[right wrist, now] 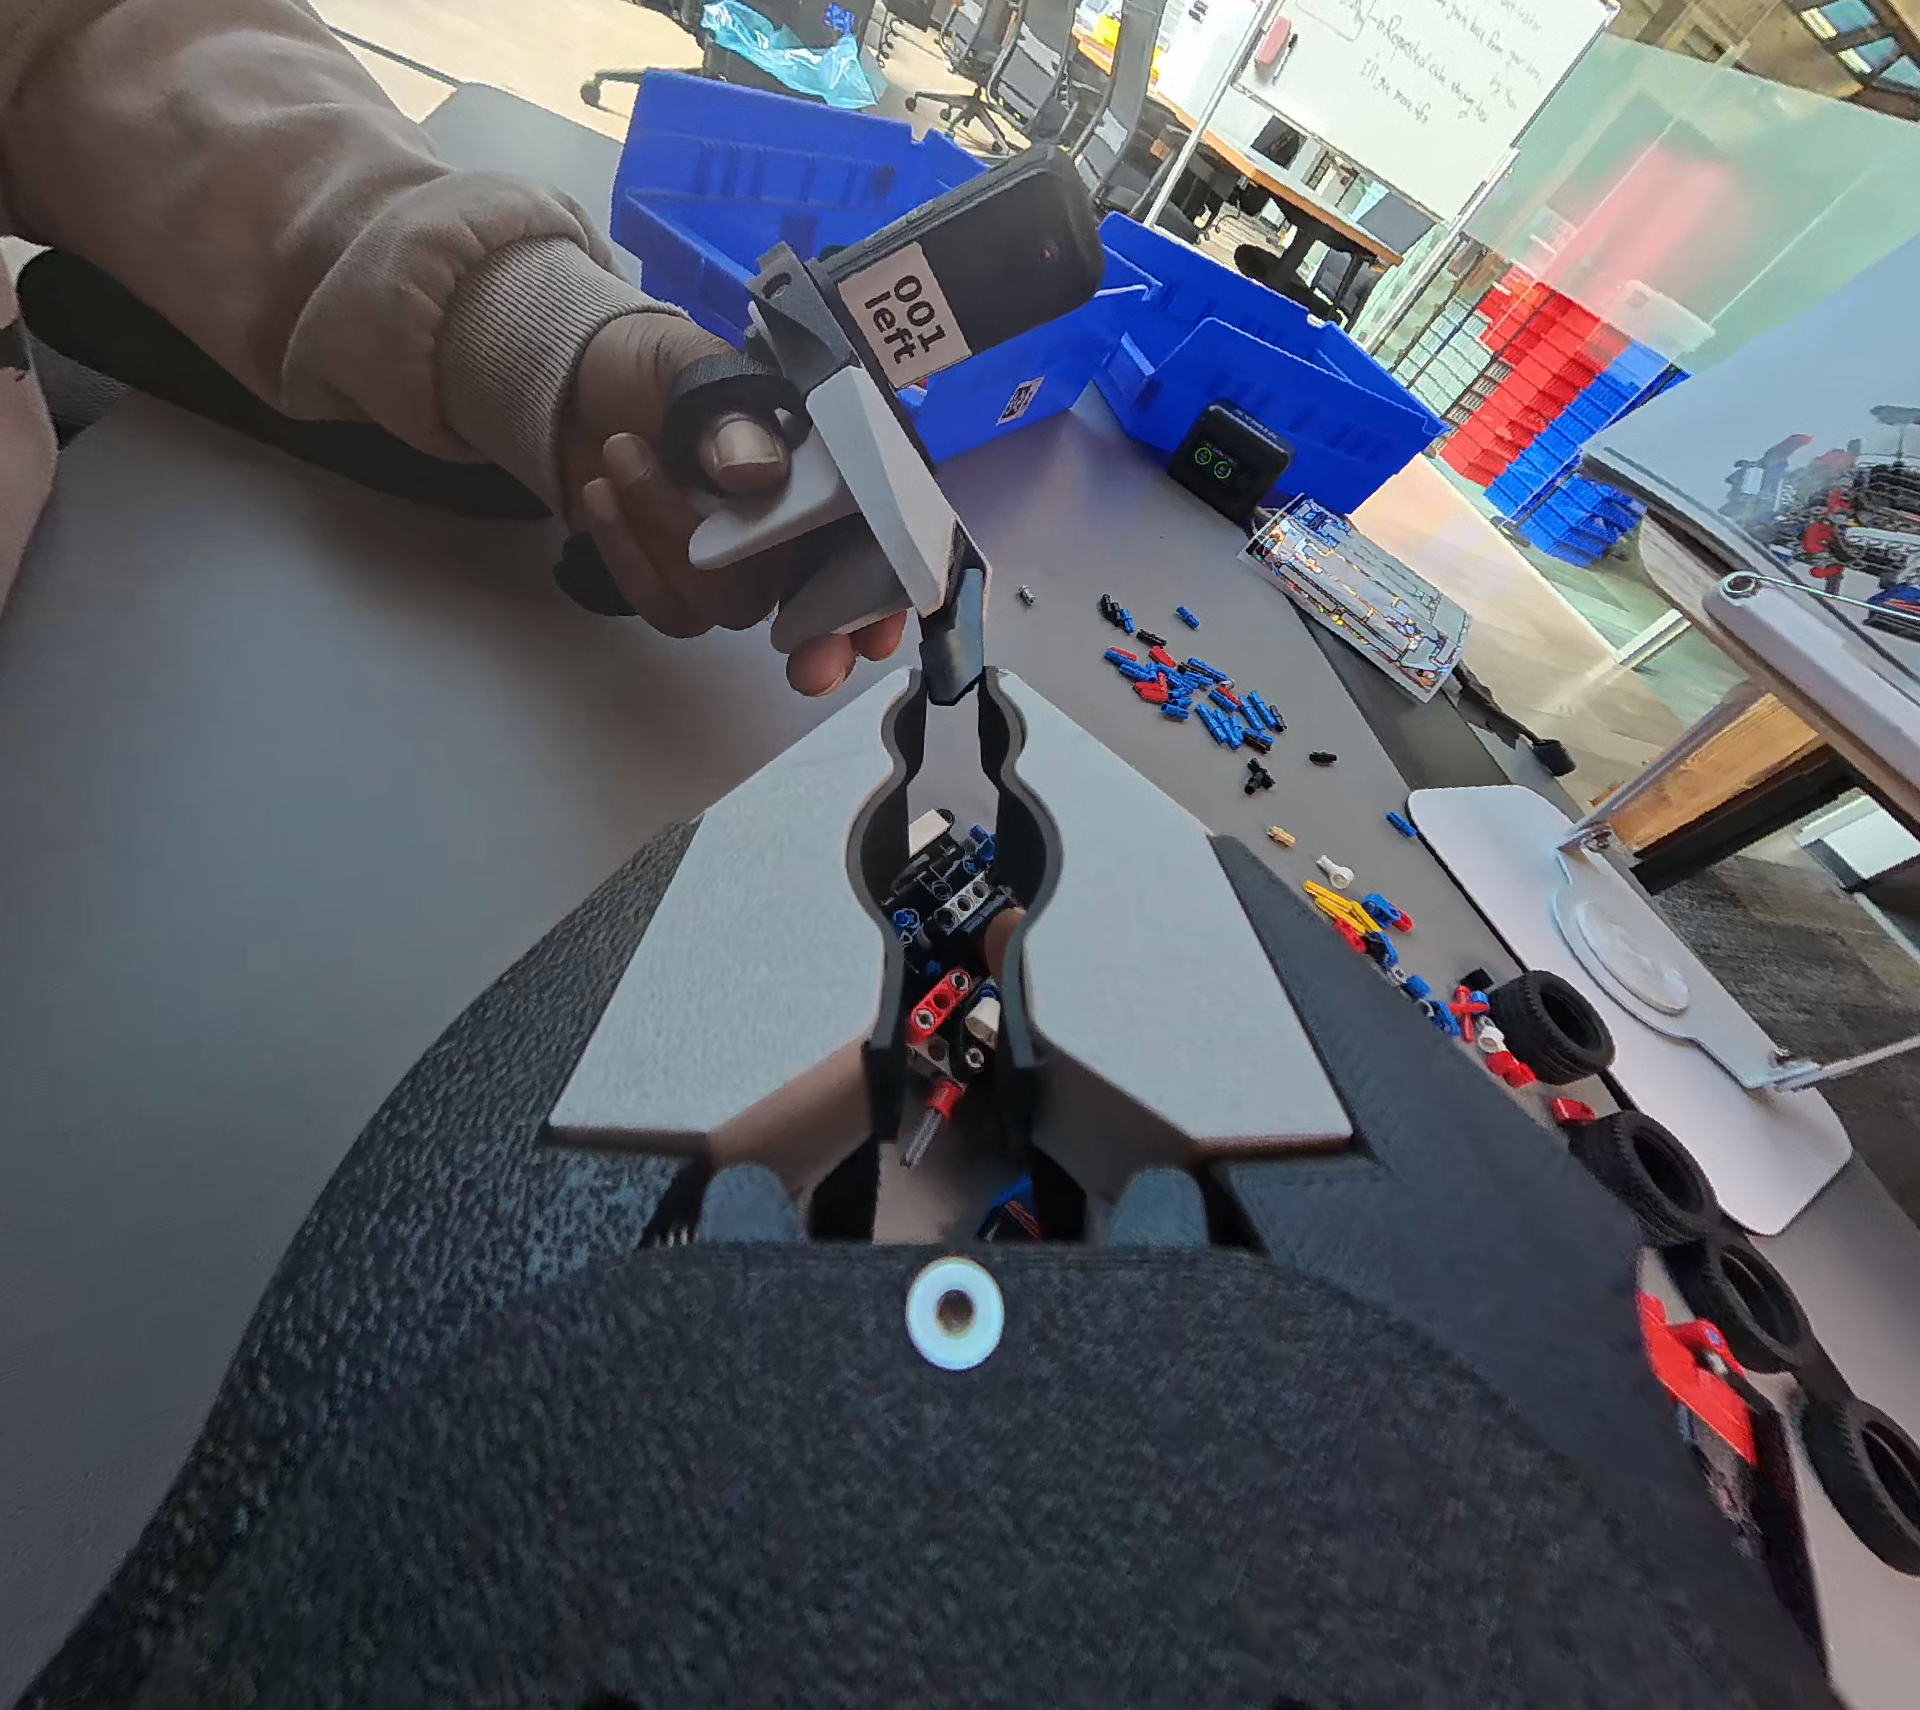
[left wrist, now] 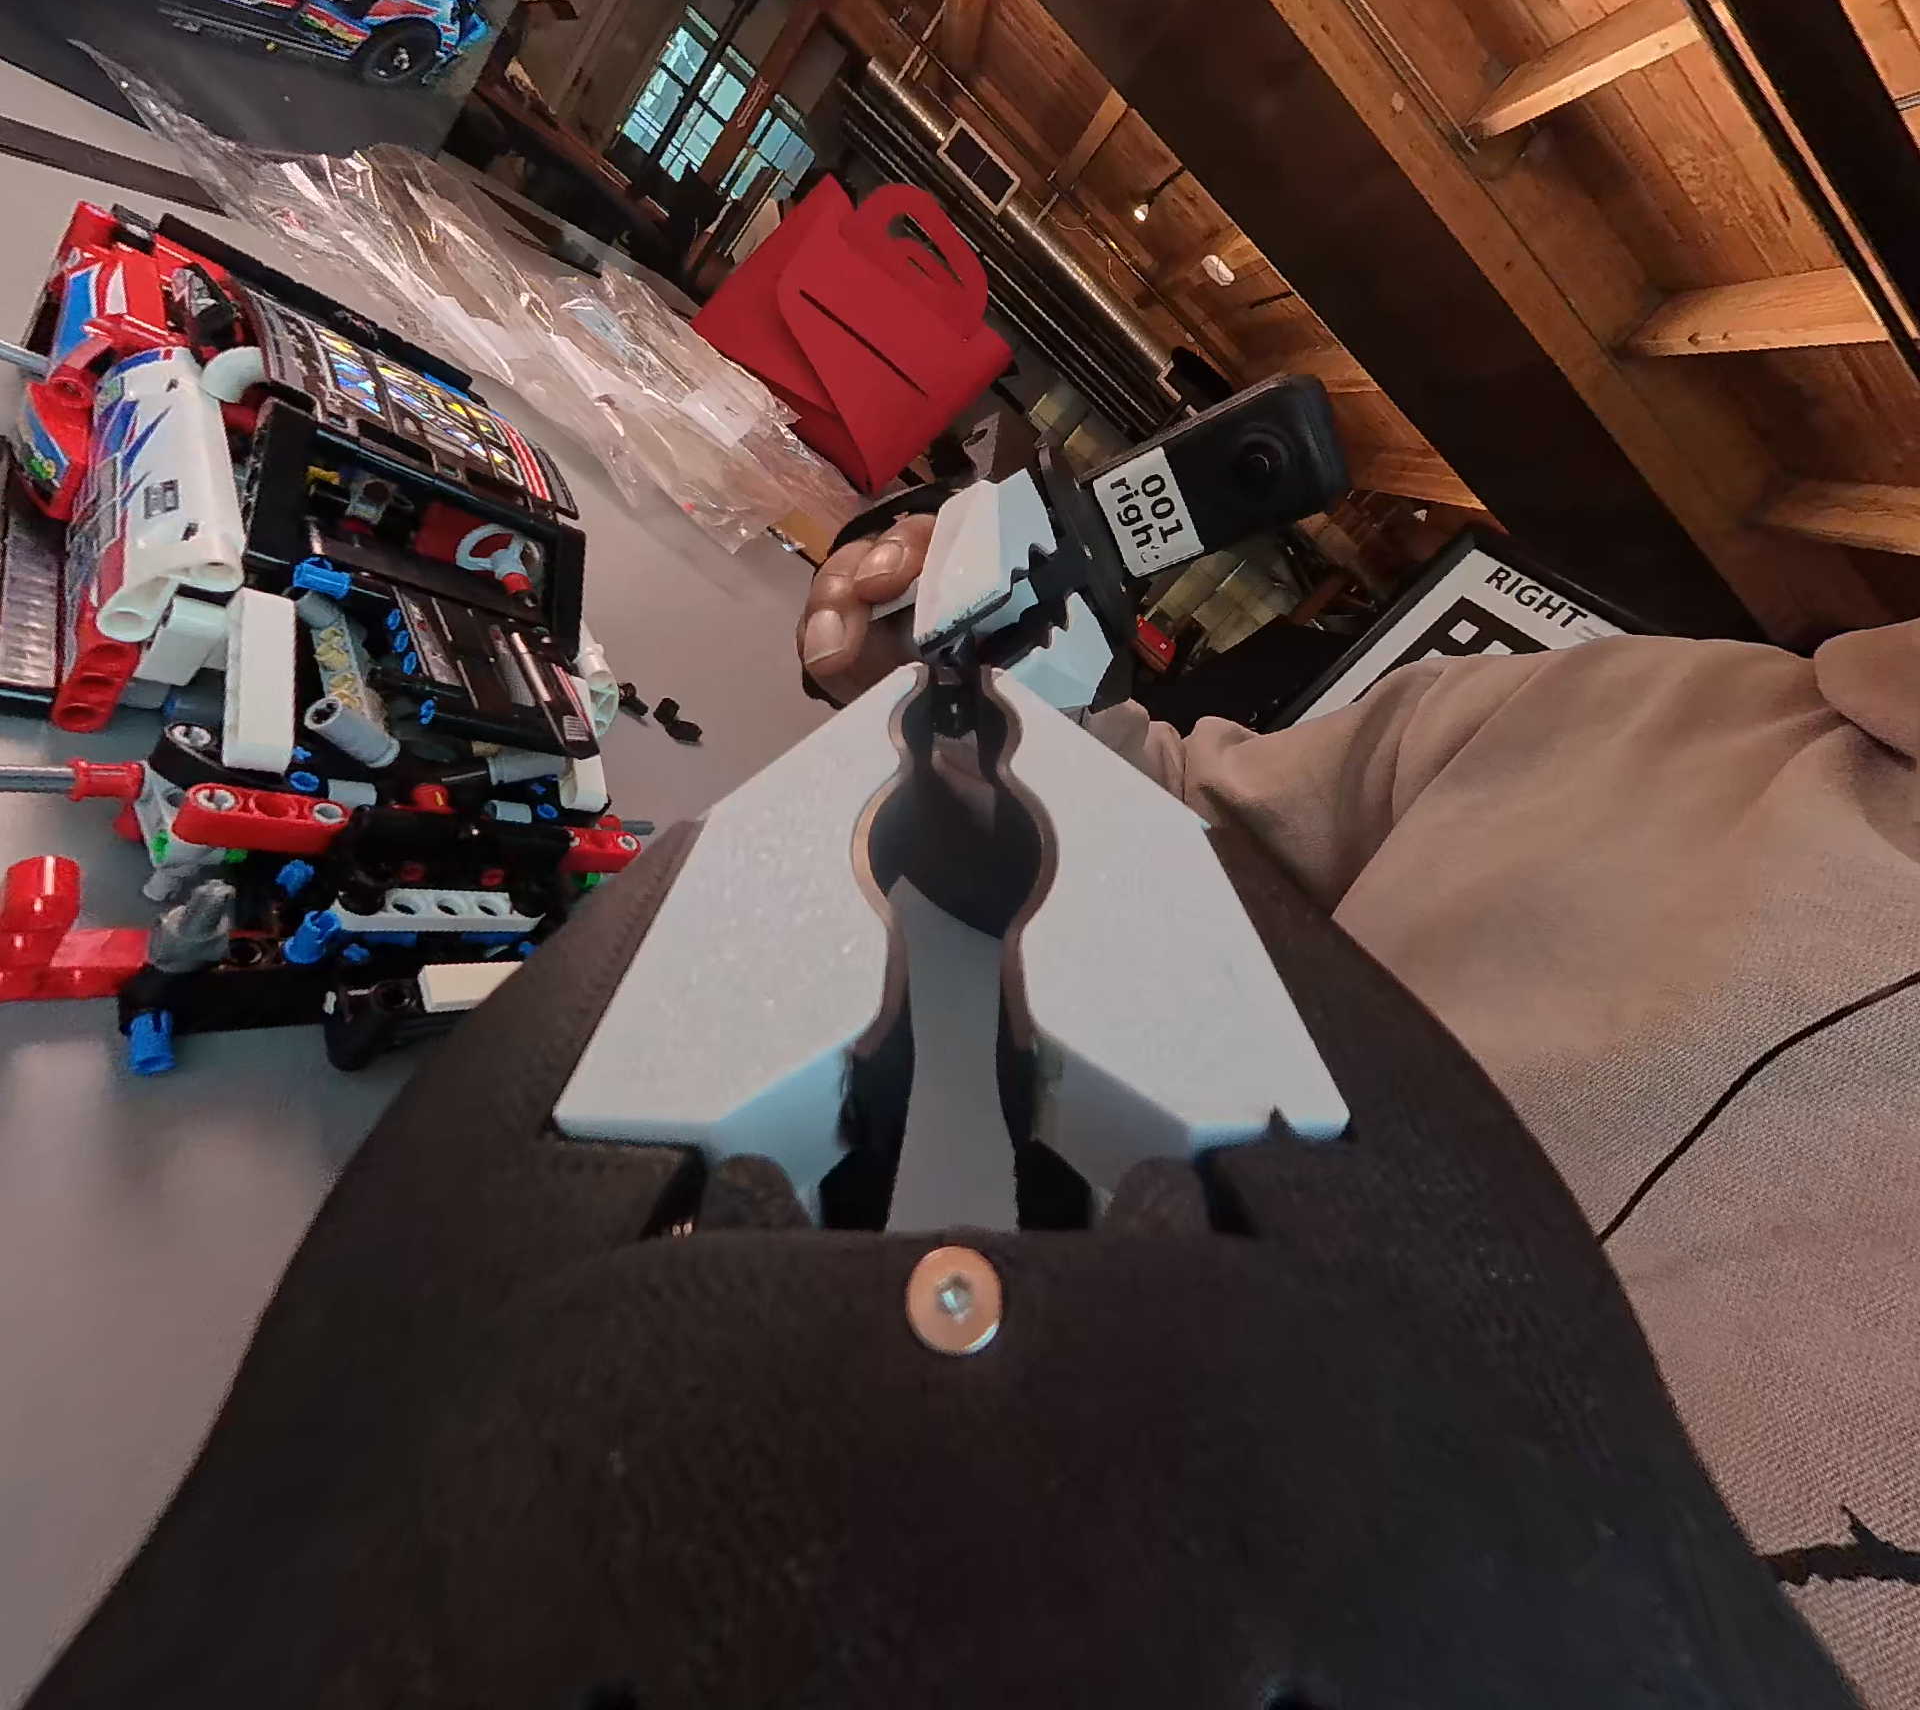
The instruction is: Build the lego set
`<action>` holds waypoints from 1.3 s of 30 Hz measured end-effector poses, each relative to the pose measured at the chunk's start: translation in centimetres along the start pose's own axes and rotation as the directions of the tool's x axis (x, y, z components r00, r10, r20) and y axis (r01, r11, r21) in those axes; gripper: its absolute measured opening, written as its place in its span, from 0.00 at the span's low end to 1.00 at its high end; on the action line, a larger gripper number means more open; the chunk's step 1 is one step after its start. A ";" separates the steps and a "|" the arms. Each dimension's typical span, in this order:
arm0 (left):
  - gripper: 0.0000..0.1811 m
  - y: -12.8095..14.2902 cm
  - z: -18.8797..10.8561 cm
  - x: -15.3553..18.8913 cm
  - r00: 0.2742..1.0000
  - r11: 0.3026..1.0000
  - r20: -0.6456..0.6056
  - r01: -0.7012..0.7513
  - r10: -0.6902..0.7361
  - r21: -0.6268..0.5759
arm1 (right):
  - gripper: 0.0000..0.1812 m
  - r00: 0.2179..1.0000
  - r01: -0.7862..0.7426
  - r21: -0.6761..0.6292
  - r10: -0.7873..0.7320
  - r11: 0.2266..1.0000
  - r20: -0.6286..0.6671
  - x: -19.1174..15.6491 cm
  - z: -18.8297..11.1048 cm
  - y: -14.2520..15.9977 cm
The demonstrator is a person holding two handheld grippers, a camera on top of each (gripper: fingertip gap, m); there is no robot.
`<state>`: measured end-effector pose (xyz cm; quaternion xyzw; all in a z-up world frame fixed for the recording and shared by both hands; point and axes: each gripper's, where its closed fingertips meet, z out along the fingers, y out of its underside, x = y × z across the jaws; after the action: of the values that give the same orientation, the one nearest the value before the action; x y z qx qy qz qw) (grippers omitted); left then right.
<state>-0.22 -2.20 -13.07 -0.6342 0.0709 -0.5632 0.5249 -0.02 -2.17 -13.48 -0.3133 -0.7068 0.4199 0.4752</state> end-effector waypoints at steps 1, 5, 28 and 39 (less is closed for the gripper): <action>0.03 0.0 0.0 -0.1 1.000 1.000 0.002 0.001 -0.001 0.001 | 0.04 1.000 -0.009 0.002 0.009 1.000 0.001 0.0 0.0 0.1; 0.04 -0.3 -0.2 0.0 1.000 1.000 -0.003 -0.005 0.005 0.023 | 0.04 0.997 -0.079 0.023 0.079 0.997 0.025 0.0 0.0 0.1; 0.02 -0.2 -0.4 -0.3 0.999 1.000 0.019 -0.028 0.028 0.006 | 0.04 0.971 -0.228 0.050 0.223 0.972 0.081 -0.3 0.3 0.4; 0.02 0.1 -0.5 -1.0 0.996 0.998 0.085 -0.036 0.040 -0.048 | 0.04 0.965 -0.251 -0.007 0.251 0.968 0.074 -0.5 0.6 1.3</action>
<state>-0.92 -1.92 -13.89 -0.6685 0.0734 -0.5234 0.5233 -0.34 -2.22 -14.93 -0.3837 -0.6781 0.4891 0.3920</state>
